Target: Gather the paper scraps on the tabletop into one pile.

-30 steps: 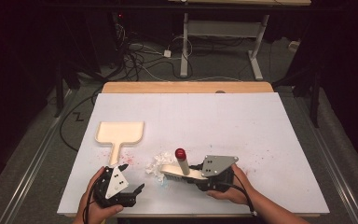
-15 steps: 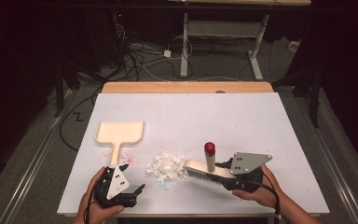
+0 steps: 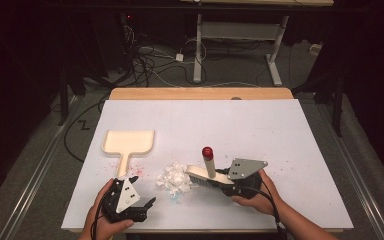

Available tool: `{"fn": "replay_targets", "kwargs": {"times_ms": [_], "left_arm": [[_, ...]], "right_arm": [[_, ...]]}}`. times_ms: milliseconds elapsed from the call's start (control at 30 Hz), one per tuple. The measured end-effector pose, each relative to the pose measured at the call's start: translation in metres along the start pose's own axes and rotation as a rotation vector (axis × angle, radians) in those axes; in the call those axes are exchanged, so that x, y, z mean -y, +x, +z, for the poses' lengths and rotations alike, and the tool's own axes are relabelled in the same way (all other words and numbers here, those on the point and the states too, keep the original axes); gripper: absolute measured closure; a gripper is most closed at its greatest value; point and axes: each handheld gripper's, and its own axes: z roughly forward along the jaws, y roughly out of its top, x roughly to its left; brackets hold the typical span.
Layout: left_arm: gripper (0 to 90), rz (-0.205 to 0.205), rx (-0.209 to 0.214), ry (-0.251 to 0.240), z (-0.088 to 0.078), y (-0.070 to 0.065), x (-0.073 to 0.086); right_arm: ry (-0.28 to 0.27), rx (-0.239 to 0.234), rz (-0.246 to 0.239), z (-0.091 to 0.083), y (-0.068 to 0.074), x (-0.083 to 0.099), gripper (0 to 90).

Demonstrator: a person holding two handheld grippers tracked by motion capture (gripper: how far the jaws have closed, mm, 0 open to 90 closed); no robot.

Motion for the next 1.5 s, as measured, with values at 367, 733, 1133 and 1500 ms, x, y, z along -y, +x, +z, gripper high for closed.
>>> {"fn": "replay_targets", "kwargs": {"times_ms": [367, 733, 1133, 1500], "left_arm": [[16.8, -0.002, -0.005, 0.005, 0.000, 0.001, 0.000], [16.8, -0.005, 0.005, 0.005, 0.003, 0.001, 0.000], [16.8, -0.002, 0.004, 0.004, 0.003, 0.001, 0.000], [16.8, -0.009, 0.000, -0.003, 0.001, 0.001, 0.001]], "right_arm": [[-0.068, 0.138, 0.074, -0.030, -0.008, -0.004, 67.8], [-0.005, 0.394, 0.085, 0.035, -0.019, -0.004, 67.8], [-0.026, 0.307, 0.148, 0.073, 0.009, -0.024, 67.8], [-0.092, 0.306, 0.132, 0.045, 0.004, -0.033, 67.8]]}}
